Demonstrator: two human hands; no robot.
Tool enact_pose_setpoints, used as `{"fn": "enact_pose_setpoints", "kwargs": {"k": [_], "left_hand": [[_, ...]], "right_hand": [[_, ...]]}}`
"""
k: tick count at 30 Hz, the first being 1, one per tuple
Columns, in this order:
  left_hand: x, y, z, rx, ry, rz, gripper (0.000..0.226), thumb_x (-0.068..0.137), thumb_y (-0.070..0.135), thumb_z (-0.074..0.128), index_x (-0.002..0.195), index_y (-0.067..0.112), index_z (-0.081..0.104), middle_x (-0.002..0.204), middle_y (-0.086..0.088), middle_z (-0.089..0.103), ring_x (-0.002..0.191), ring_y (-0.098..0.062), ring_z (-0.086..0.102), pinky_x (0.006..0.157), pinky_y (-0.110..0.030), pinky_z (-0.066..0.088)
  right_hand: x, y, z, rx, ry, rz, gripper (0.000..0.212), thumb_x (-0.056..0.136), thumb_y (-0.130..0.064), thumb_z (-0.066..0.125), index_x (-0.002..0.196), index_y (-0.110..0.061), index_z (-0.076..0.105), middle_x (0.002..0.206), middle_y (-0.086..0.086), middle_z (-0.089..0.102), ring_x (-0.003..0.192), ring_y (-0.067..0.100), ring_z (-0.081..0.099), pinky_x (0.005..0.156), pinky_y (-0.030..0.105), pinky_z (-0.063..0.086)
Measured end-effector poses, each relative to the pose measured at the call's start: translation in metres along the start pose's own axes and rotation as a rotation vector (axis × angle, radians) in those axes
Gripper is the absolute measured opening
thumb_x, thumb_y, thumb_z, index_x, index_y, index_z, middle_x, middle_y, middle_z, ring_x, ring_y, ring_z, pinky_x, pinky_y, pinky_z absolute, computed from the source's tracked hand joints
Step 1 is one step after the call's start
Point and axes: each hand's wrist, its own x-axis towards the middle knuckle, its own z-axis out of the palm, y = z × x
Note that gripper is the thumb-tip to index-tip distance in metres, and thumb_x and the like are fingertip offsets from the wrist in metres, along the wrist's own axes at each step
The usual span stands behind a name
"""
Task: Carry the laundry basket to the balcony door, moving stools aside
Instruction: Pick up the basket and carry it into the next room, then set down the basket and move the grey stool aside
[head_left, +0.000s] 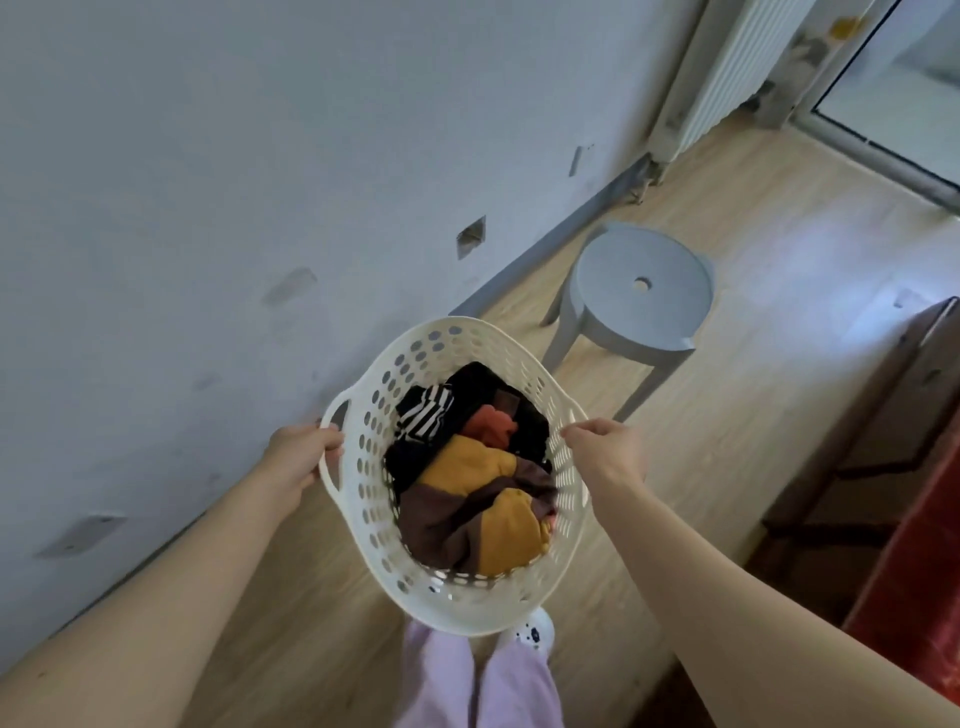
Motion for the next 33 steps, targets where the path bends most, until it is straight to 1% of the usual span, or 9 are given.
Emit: {"fn": "enact_pose_setpoints", "kwargs": {"k": [3,6,9,14,17,21,26,30,33], "left_hand": [[0.055,-0.018,0.024,0.019,0.018,-0.046,0.030,0.086,0.004,0.058,0.115,0.001,0.061,0.085,-0.007,0.064,0.080,-0.019,0.061,0.067,-0.026,0.045],[0.107,-0.037,0.045,0.063,0.017,-0.088,0.035,0.085,0.007,0.060,0.120,0.002,0.061,0.092,-0.009,0.067,0.093,-0.023,0.062,0.079,-0.033,0.047],[0.148,-0.050,0.059,0.131,0.018,-0.120,0.042,0.084,0.009,0.062,0.126,0.003,0.058,0.117,-0.012,0.065,0.109,-0.025,0.061,0.095,-0.040,0.048],[0.186,-0.068,0.070,0.198,0.003,-0.145,0.036,0.083,0.014,0.064,0.118,0.004,0.061,0.106,-0.009,0.066,0.102,-0.023,0.061,0.082,-0.036,0.047],[0.191,-0.076,0.070,0.249,-0.039,-0.221,0.035,0.083,0.016,0.064,0.115,0.001,0.062,0.109,-0.013,0.065,0.105,-0.024,0.060,0.098,-0.043,0.047],[0.187,-0.074,0.067,0.304,-0.105,-0.308,0.044,0.084,0.019,0.065,0.124,0.001,0.058,0.126,-0.013,0.059,0.116,-0.026,0.054,0.101,-0.042,0.043],[0.159,-0.019,0.088,0.509,-0.082,-0.009,0.073,0.082,0.029,0.066,0.146,0.017,0.033,0.155,-0.006,0.034,0.139,-0.028,0.036,0.106,-0.044,0.035],[0.114,0.052,0.140,0.495,-0.245,0.154,0.067,0.080,0.034,0.068,0.140,0.023,0.042,0.150,-0.003,0.041,0.135,-0.023,0.042,0.104,-0.039,0.036],[0.080,0.104,0.189,0.492,-0.326,0.273,0.068,0.080,0.038,0.068,0.141,0.024,0.042,0.150,-0.001,0.041,0.135,-0.021,0.041,0.105,-0.039,0.033]], "right_hand": [[0.050,0.018,0.031,-0.029,-0.044,0.045,0.014,0.081,-0.018,0.065,0.068,-0.022,0.069,0.063,-0.003,0.061,0.061,0.012,0.053,0.049,0.023,0.037],[0.090,0.038,0.058,-0.061,-0.067,0.101,0.013,0.081,-0.017,0.062,0.073,-0.021,0.072,0.062,-0.005,0.061,0.057,0.009,0.052,0.046,0.021,0.035],[0.121,0.055,0.081,-0.067,-0.095,0.160,0.016,0.079,-0.012,0.063,0.065,-0.018,0.067,0.054,-0.003,0.054,0.051,0.012,0.048,0.044,0.020,0.034],[0.148,0.076,0.103,-0.091,-0.136,0.205,0.011,0.077,-0.010,0.063,0.067,-0.009,0.068,0.055,0.000,0.053,0.055,0.015,0.049,0.050,0.023,0.039],[0.156,0.080,0.108,-0.124,-0.222,0.255,0.009,0.080,-0.012,0.064,0.071,-0.012,0.068,0.061,0.001,0.056,0.057,0.012,0.049,0.050,0.023,0.038],[0.159,0.080,0.103,-0.168,-0.285,0.324,0.010,0.081,-0.013,0.066,0.071,-0.014,0.066,0.060,-0.001,0.055,0.055,0.012,0.046,0.049,0.024,0.039],[0.158,0.046,0.076,-0.240,-0.252,0.267,0.018,0.081,-0.017,0.062,0.096,-0.014,0.071,0.077,-0.006,0.061,0.075,0.013,0.055,0.073,0.029,0.043],[0.157,-0.010,0.041,-0.210,-0.271,0.175,0.017,0.083,-0.016,0.061,0.098,-0.017,0.068,0.079,-0.012,0.058,0.073,0.003,0.051,0.066,0.024,0.039],[0.165,-0.050,0.009,-0.194,-0.248,0.102,0.019,0.082,-0.019,0.062,0.100,-0.019,0.068,0.089,-0.006,0.062,0.087,0.014,0.058,0.071,0.027,0.044]]}}
